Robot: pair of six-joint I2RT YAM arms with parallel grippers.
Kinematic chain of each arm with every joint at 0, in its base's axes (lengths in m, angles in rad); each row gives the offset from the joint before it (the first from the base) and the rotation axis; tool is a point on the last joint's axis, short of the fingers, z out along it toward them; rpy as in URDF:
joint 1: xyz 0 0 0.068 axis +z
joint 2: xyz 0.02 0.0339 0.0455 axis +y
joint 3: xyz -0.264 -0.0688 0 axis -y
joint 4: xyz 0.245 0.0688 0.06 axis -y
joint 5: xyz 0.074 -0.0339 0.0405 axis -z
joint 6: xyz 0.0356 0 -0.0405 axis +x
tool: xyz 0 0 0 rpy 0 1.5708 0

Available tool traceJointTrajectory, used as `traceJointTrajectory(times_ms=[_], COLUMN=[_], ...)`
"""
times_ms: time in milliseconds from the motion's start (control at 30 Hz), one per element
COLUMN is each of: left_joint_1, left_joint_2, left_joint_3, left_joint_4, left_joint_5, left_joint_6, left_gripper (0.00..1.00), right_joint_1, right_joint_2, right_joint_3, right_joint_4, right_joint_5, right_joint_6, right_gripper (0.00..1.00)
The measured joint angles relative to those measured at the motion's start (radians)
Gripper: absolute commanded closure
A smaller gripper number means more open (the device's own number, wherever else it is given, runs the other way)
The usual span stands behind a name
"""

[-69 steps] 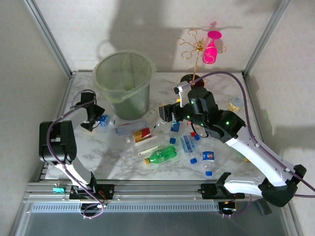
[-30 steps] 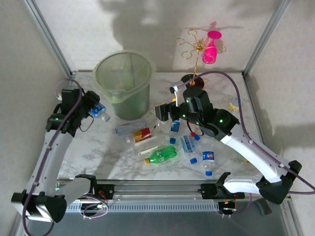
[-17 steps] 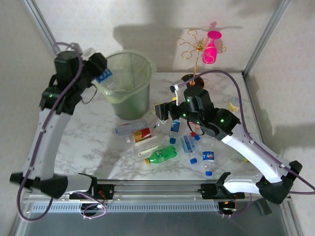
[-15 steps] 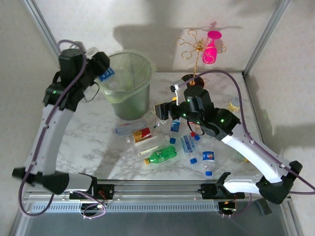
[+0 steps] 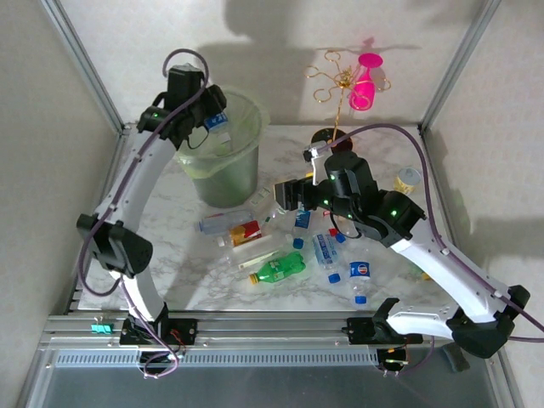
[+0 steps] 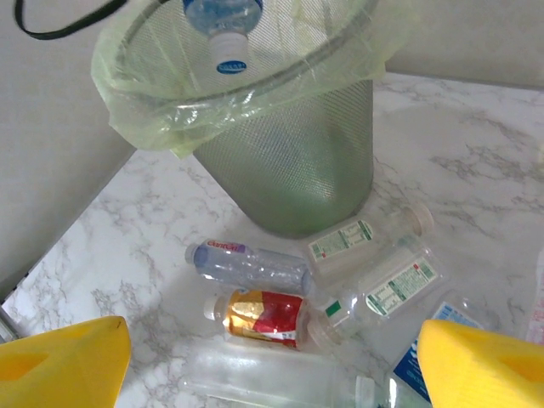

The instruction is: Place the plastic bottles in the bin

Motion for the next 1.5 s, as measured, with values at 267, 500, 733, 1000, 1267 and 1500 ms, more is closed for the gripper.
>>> traceJointTrajectory(times_ms=[267, 500, 733, 1000, 1267, 1500], left_joint_1=[-0.024, -0.031, -0.039, -0.042, -0.042, -0.07], left_joint_2=[0.138, 0.167, 0.206, 0.215, 0.202, 0.08], left_joint_3=[0.0, -0.068, -0.105, -0.095, -0.065, -0.071], left_joint_4=[-0.004, 0.011, 0.021, 0.027, 0.024, 0.006], left_joint_5=[0.001, 0.009, 0.039, 0.039, 0.039, 0.013], left_joint_6=[0.004, 0.003, 0.001, -0.004, -0.003, 0.0], left_gripper=[0.64, 0.55, 0.33, 0.23, 0.24, 0.27], right_joint_1=[0.0, 0.0, 0.0, 0.0, 0.0, 0.0], right_joint_2=[-0.011, -0.012, -0.012, -0.016, -0.043, -0.057], right_joint_3=[-0.001, -0.001, -0.001, -0.004, -0.008, -0.008], right_joint_4=[-0.015, -0.015, -0.014, -0.014, -0.014, -0.032], right_joint_5=[0.0, 0.0, 0.0, 0.0, 0.008, 0.068], right_joint_6=[0.022, 0.027, 0.026, 0.027, 0.026, 0.026], right_gripper=[0.12, 0.12, 0.12, 0.12, 0.12, 0.13])
